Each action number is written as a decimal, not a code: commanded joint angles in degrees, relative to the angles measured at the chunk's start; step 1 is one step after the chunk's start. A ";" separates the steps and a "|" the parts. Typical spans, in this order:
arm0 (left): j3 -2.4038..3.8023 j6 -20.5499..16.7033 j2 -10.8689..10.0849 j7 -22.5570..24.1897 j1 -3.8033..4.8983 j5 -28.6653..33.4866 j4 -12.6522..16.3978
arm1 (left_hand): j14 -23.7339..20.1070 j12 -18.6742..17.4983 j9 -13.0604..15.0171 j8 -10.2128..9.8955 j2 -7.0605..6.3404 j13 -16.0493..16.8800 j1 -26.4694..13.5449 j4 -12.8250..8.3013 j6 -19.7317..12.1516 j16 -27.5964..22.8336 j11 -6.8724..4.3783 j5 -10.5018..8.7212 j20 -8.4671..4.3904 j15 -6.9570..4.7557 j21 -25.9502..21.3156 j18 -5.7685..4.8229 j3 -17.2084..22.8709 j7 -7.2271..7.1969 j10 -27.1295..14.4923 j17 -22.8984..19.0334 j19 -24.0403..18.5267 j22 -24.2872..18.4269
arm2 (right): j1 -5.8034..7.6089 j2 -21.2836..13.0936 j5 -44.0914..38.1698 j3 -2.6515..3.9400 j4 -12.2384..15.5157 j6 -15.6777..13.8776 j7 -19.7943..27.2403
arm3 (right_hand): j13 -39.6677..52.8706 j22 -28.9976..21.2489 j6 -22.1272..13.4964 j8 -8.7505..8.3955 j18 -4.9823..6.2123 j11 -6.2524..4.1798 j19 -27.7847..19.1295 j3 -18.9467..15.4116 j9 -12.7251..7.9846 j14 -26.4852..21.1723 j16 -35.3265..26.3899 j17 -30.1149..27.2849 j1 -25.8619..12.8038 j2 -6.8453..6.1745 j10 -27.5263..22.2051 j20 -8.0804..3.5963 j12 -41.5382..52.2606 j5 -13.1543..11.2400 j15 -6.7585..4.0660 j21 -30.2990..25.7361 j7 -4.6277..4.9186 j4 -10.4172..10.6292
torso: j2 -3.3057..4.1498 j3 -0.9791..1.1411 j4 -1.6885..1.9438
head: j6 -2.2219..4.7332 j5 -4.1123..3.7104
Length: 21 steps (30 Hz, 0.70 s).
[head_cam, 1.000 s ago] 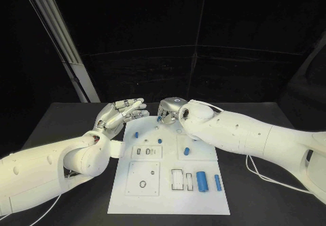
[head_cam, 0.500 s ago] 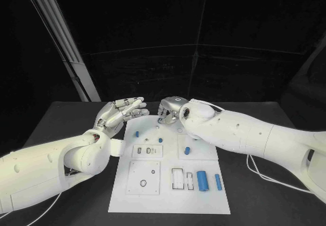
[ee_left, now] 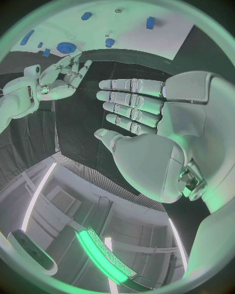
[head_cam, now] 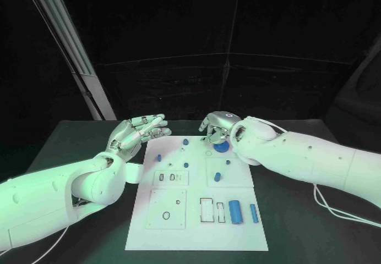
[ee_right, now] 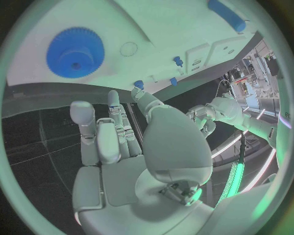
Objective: Assemble the parts on the task board
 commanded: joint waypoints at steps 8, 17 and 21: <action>0.04 0.76 -0.28 0.35 0.10 -0.05 -0.30 | 0.26 -0.39 -0.09 -0.29 0.29 -0.09 -0.12 -0.28 0.23 -0.37 0.16 0.23 0.03 -0.10 -0.25 0.26 -0.03 2.33 0.18 -0.09 0.53 -0.05 | 0.13 -7.21 8.89 0.03 5.25 3.06 -0.29 | 24.75 4.62 -3.16 1.50 -1.43 -1.25 2.71 -12.02 0.34 3.24 5.22 9.51 4.71 -0.80 -2.82 -0.53 23.65 0.38 -0.95 2.79 -0.09 6.60 | -0.22 0.27 -1.33 | 0.15 0.38; 0.03 0.97 -0.01 0.29 0.09 -0.05 -0.67 | 0.28 -0.40 -0.08 -0.30 0.26 -0.09 -0.14 -0.32 0.24 -0.38 0.16 0.23 0.03 -0.10 -0.28 0.26 -0.01 2.33 0.19 -0.10 0.55 -0.07 | 0.13 -7.01 7.06 0.02 3.80 7.88 -3.51 | 51.71 7.34 -4.34 3.00 -1.76 -0.22 3.74 -15.63 0.27 4.21 7.95 16.02 8.52 0.63 0.96 -0.08 49.21 0.44 -0.27 4.46 -0.03 12.87 | -0.14 0.13 -1.03 | 0.30 0.03; 0.03 1.04 0.10 0.24 0.08 -0.05 -0.77 | 0.28 -0.40 -0.08 -0.30 0.26 -0.09 -0.14 -0.32 0.24 -0.38 0.16 0.23 0.03 -0.10 -0.28 0.26 -0.01 2.33 0.19 -0.10 0.55 -0.07 | 0.12 -6.07 6.21 0.01 2.88 8.49 -4.46 | 57.77 7.88 -4.32 3.47 -1.81 -0.11 3.99 -16.09 0.29 4.41 8.46 17.30 9.17 0.94 2.96 0.01 55.14 0.40 -0.08 4.82 0.04 13.77 | -0.18 0.11 -0.88 | 0.30 -0.19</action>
